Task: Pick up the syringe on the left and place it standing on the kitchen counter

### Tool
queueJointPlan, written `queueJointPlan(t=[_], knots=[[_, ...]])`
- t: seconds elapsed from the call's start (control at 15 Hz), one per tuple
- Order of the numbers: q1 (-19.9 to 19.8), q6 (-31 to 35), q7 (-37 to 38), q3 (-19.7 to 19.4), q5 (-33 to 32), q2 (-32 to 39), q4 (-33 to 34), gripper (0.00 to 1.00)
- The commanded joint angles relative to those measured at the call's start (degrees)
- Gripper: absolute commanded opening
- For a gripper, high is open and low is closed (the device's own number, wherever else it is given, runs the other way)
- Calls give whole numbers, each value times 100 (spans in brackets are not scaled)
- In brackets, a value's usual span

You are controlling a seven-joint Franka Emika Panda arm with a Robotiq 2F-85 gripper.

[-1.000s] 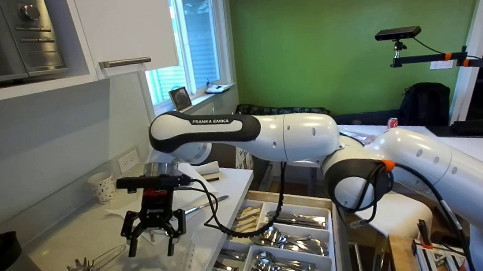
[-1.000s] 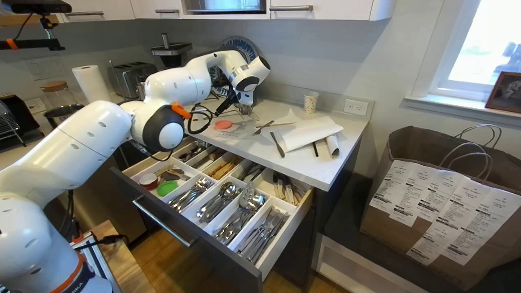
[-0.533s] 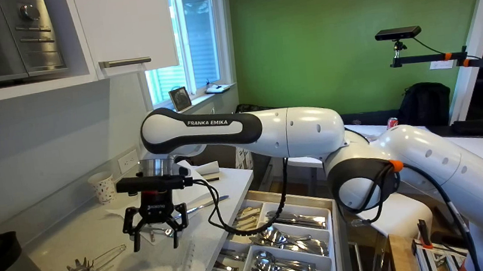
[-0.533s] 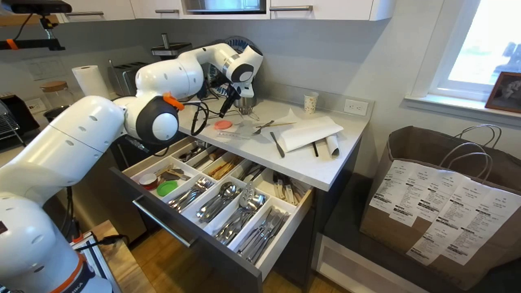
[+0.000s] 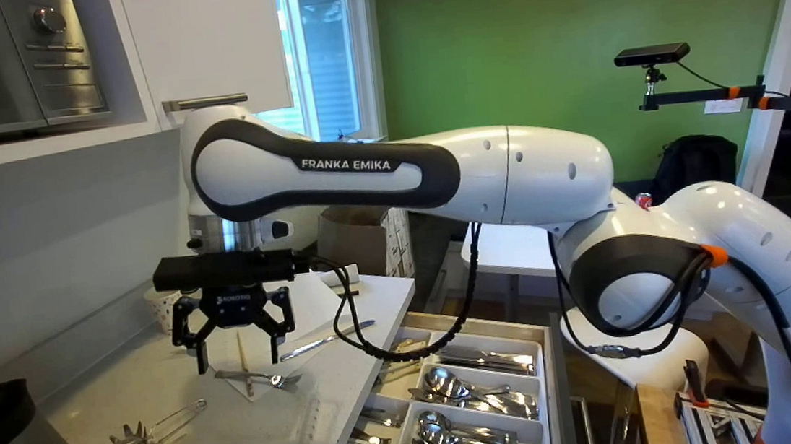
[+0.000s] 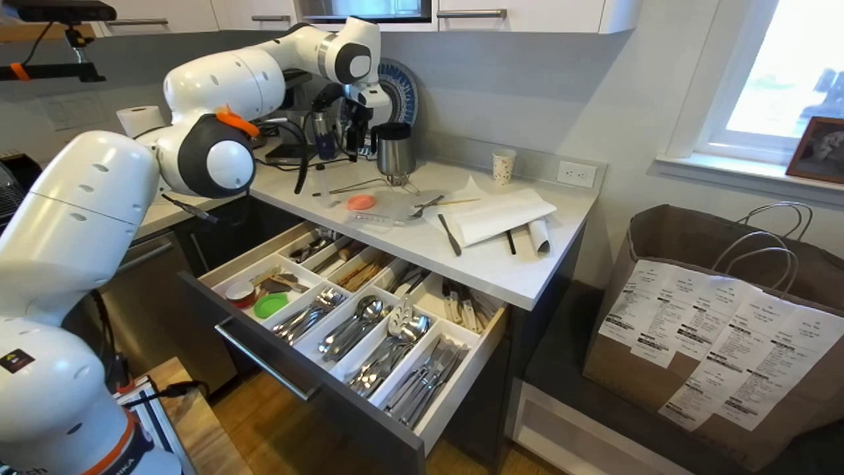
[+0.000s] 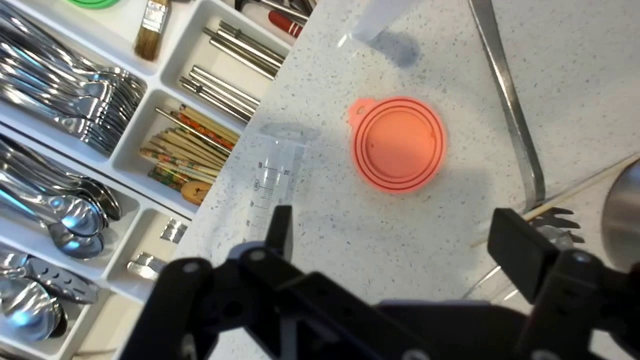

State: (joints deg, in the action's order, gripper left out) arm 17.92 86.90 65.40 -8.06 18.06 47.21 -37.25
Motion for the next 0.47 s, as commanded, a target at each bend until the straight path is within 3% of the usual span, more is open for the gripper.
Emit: queueJointPlan(t=[0.0,0.27,0.33,0.4], knots=[[218,-349,-555,-209,-490,-800,-870,100],[367,-1225,-1161,-332,-1137,-1488,-1703,100],[208,-1064,-828,-220,-826,-938,-858,100],[233,-1173,-949,-244,-936,-1081,-1048,100]])
